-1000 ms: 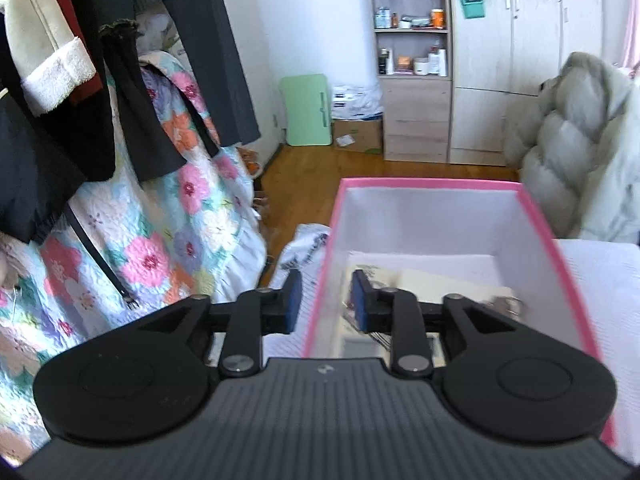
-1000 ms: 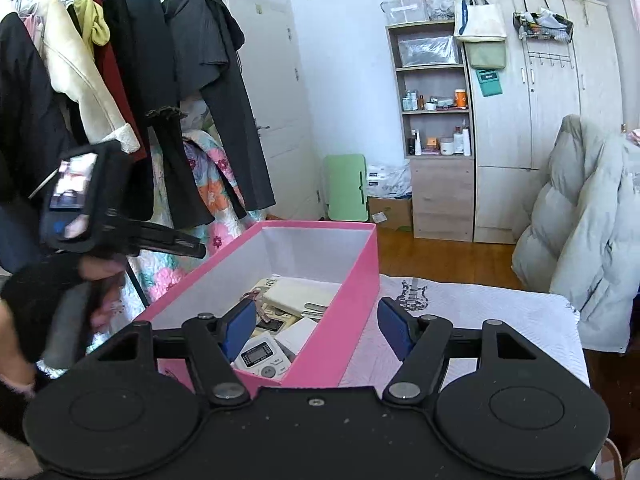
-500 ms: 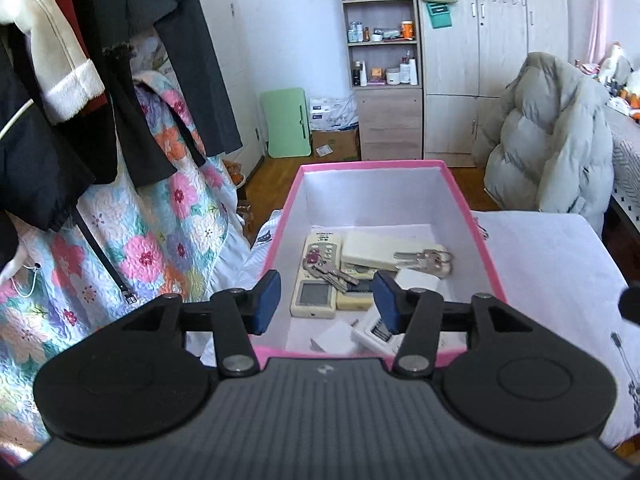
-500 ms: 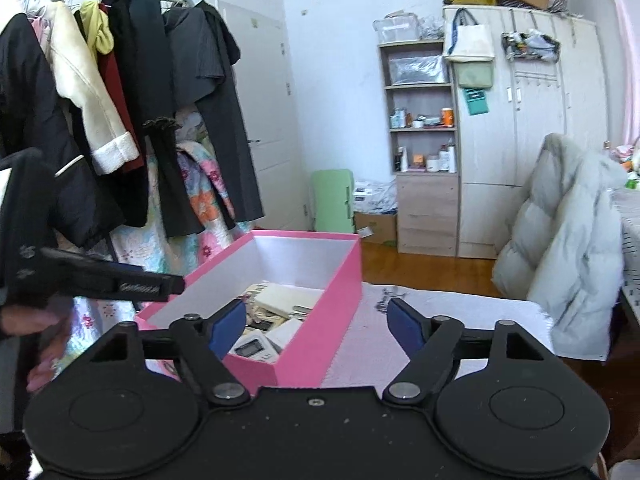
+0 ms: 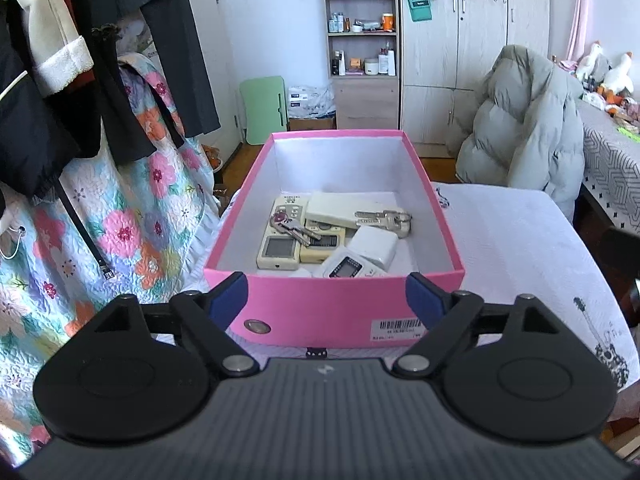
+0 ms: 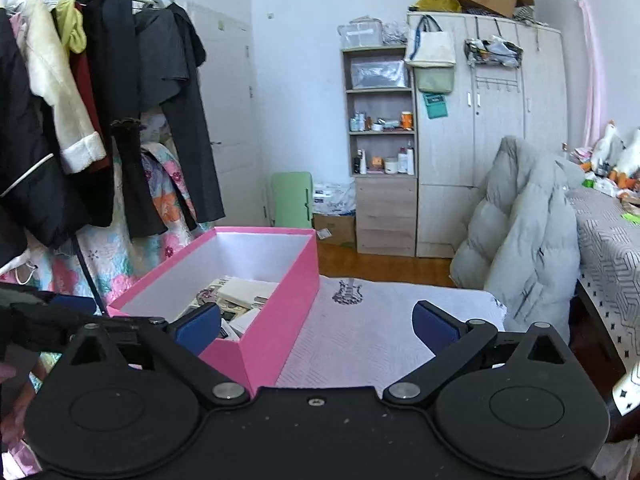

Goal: Organize rigid objects

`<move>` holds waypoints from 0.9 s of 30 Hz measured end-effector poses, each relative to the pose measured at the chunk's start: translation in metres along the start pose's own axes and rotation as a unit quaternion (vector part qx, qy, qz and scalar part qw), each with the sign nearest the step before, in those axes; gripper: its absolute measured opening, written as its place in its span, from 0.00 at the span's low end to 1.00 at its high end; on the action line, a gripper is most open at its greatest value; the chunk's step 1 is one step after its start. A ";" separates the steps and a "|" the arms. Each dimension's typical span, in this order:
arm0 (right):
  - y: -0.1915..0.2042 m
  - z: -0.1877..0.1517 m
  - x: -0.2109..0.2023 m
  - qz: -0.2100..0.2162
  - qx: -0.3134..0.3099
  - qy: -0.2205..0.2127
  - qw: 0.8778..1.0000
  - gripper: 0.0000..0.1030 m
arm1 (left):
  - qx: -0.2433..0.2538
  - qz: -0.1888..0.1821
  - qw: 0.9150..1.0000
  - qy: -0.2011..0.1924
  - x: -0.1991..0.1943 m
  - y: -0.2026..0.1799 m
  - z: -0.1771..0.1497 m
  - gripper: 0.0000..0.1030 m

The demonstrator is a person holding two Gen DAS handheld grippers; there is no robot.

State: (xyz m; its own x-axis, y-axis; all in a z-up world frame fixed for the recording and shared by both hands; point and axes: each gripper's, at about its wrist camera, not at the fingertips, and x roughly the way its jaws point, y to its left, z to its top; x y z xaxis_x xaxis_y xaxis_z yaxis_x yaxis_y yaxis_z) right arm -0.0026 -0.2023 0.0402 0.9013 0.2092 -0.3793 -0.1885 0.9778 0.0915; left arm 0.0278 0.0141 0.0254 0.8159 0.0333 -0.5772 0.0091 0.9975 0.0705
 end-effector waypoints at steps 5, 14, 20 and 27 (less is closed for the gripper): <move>-0.006 0.002 0.000 -0.009 0.026 0.024 0.999 1.00 | -0.003 -0.001 1.000 0.002 0.001 -0.002 -0.003 0.99; -0.012 0.000 -0.002 -0.032 0.038 0.045 0.998 1.00 | 0.009 0.022 0.999 0.022 0.001 -0.006 -0.001 0.99; -0.008 0.000 -0.003 -0.047 0.029 0.046 0.997 1.00 | 0.006 0.022 1.000 0.009 -0.006 -0.004 0.001 0.99; -0.004 0.000 -0.006 -0.061 0.024 0.043 0.997 1.00 | 0.002 0.024 1.000 0.009 -0.008 -0.003 -0.001 0.99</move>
State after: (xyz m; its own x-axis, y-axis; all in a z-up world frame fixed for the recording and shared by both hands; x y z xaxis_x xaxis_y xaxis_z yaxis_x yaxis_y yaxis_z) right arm -0.0076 -0.2075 0.0419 0.8796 0.0907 -0.4670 -0.0585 0.9948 0.0831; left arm 0.0208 0.0104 0.0292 0.8047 0.0815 -0.5880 -0.0269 0.9945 0.1011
